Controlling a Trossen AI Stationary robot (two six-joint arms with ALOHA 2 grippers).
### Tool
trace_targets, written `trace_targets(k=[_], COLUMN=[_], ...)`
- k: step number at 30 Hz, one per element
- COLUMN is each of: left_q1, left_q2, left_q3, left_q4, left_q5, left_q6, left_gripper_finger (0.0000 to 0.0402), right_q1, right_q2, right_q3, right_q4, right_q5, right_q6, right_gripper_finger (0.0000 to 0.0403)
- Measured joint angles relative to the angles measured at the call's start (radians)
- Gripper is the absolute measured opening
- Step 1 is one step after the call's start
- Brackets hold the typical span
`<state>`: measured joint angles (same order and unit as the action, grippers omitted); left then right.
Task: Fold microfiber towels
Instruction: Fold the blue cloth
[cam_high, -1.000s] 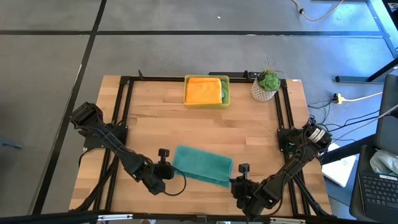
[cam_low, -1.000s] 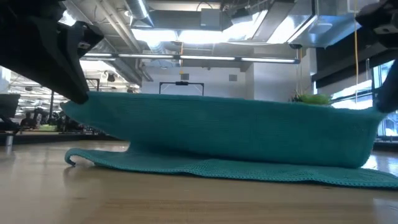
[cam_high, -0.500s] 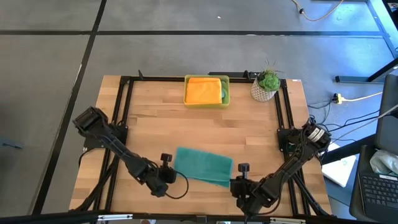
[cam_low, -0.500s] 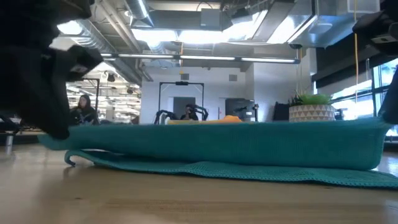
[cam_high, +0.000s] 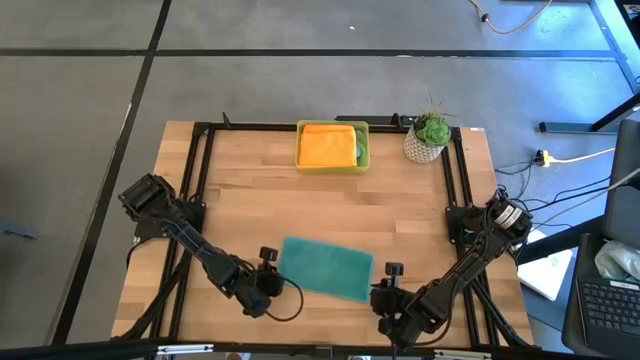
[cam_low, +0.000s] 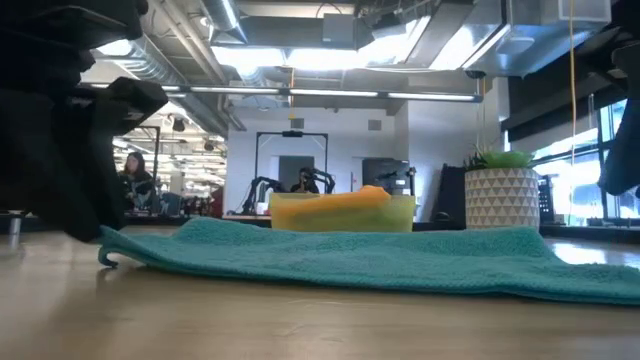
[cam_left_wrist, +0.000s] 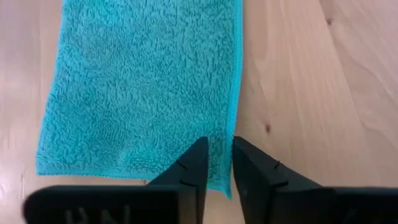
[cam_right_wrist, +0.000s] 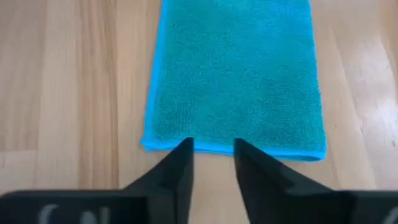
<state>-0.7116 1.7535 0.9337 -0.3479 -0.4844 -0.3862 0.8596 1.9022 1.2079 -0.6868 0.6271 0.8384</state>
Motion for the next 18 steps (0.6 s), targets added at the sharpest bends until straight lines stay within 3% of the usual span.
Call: trace_targets(k=[4,9,14,18], left_q1=[0.0,0.0,0.017,0.053], left_q2=[-0.005,-0.08,-0.183,-0.254], left_q3=[0.0,-0.001,-0.001,-0.001], left_q4=[-0.022,-0.098,-0.087,-0.095], left_q5=[-0.006,-0.087,-0.174,-0.178], left_q6=[0.008,0.015,0.089,0.159], left_gripper_finger=[0.0083,0.0086,0.0083,0.0083], right_q1=[0.0,-0.012,-0.118,-0.191], right_q2=[0.0,0.0,0.0,-0.007], right_q3=[0.001,0.004,-0.014,-0.023], right_q4=[-0.061,-0.227,-0.279,-0.267], right_q5=[0.067,0.185,-0.026,-0.091], right_q6=[0.071,0.196,0.204,0.113], right_gripper_finger=[0.0149,0.0161,0.0158,0.0157])
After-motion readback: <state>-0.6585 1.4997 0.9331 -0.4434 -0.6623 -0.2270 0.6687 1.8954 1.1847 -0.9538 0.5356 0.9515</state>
